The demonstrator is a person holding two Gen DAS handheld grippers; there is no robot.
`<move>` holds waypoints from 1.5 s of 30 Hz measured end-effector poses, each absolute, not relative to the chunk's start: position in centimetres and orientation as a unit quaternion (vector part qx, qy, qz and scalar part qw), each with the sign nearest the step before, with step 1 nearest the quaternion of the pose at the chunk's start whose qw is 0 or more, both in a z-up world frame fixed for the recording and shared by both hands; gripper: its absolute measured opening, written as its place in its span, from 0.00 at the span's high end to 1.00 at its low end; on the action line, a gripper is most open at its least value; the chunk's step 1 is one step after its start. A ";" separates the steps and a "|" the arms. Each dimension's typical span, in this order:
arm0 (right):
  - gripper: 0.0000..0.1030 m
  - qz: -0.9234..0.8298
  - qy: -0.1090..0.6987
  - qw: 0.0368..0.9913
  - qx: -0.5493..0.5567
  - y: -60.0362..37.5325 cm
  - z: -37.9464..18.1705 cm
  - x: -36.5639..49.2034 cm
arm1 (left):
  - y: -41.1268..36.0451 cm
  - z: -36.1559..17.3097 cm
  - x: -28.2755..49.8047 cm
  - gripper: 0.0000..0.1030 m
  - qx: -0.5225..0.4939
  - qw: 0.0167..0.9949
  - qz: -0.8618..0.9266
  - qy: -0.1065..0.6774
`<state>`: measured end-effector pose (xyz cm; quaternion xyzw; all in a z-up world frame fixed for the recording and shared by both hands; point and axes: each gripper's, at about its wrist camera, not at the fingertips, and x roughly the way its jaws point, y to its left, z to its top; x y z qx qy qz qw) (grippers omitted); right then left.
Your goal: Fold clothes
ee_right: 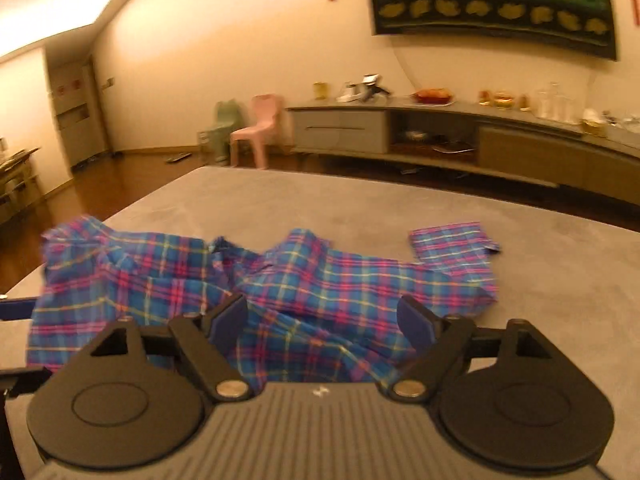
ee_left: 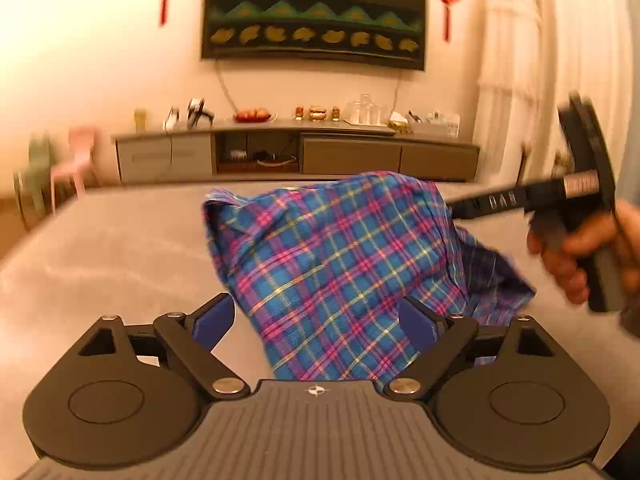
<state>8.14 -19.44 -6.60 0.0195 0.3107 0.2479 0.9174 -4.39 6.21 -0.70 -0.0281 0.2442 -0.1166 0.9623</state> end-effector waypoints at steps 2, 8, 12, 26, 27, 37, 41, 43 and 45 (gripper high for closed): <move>0.24 0.328 0.339 0.881 0.053 -19.8 -7.7 9.3 | 8.3 -0.8 -4.4 0.08 -0.082 0.955 -0.126 0.254; 0.25 0.460 0.356 0.810 0.073 -19.3 -8.1 10.0 | 13.5 -0.1 -2.5 0.01 -0.286 0.899 -0.182 0.279; 0.40 0.503 0.363 0.784 0.039 -17.0 -6.7 7.3 | 13.8 -0.8 0.7 0.01 -0.347 0.857 -0.203 0.323; 0.20 0.460 0.278 0.843 -0.014 -18.4 -0.1 5.4 | 12.3 -4.2 0.9 0.83 -0.263 0.868 -0.153 0.393; 0.18 0.454 0.284 0.844 -0.026 -17.4 -0.3 6.4 | 12.0 -4.1 0.8 0.86 -0.256 0.871 -0.154 0.390; 0.92 0.349 0.172 0.918 -0.069 -15.7 6.1 4.4 | 12.1 6.1 -4.1 0.99 -0.089 0.951 -0.167 0.246; 0.93 0.315 0.016 0.949 -0.021 -21.4 17.9 -2.1 | 11.1 16.1 -5.9 0.99 0.003 0.973 -0.194 0.121; 0.94 0.294 -0.053 0.954 -0.026 -23.1 23.1 -5.1 | 10.1 20.9 -7.4 0.99 0.049 0.978 -0.197 0.054; 0.94 0.271 -0.110 0.955 -0.040 -24.1 27.4 -7.9 | 9.4 24.9 -8.8 0.99 0.083 0.978 -0.193 0.000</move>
